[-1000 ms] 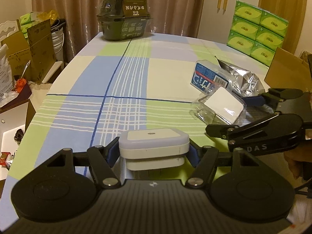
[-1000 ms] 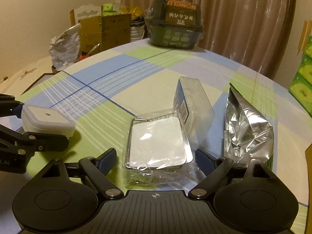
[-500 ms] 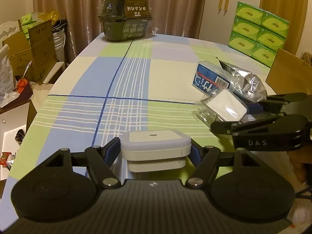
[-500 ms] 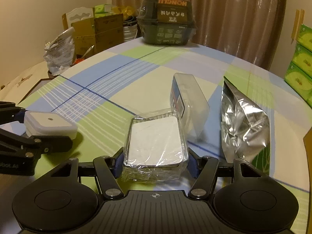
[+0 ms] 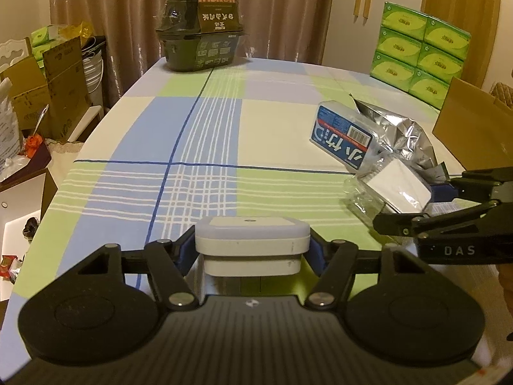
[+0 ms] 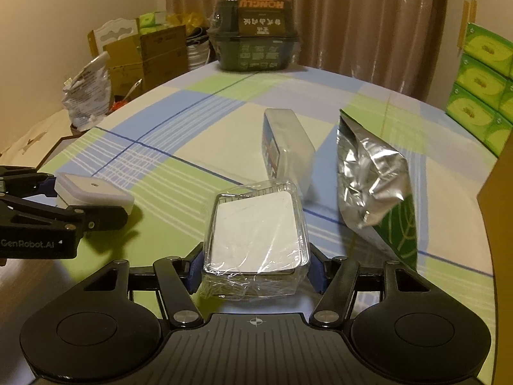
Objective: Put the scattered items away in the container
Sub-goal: 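Close the right gripper on the clear plastic box with white lid, then lift the plug adapter with the left gripper while the right carries the clear box toward the cardboard box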
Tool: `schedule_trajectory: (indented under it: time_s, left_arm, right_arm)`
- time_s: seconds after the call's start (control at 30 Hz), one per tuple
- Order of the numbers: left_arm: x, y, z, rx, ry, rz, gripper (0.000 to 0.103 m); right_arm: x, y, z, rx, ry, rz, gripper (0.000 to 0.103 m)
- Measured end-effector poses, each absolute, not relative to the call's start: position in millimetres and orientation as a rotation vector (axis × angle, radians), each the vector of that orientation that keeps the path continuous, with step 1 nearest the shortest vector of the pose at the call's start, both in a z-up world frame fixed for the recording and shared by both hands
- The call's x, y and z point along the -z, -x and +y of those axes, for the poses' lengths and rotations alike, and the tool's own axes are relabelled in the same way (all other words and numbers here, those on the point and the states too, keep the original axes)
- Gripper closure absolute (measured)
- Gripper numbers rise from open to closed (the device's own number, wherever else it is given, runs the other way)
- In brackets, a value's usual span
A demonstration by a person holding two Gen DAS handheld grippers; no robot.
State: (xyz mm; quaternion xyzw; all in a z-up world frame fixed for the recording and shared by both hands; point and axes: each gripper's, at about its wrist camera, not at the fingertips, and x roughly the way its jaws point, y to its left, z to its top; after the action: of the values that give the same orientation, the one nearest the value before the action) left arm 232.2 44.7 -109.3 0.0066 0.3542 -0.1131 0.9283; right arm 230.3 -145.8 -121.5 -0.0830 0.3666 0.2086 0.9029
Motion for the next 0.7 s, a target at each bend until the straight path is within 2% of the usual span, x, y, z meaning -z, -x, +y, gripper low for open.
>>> schedule_trajectory:
  time_s: [0.7]
  left_arm:
    - [107,-229,39,0.261,-0.003,0.727,0.041]
  right_arm:
    - [117,-208,-154,-0.382,0.166,0.770,0.044]
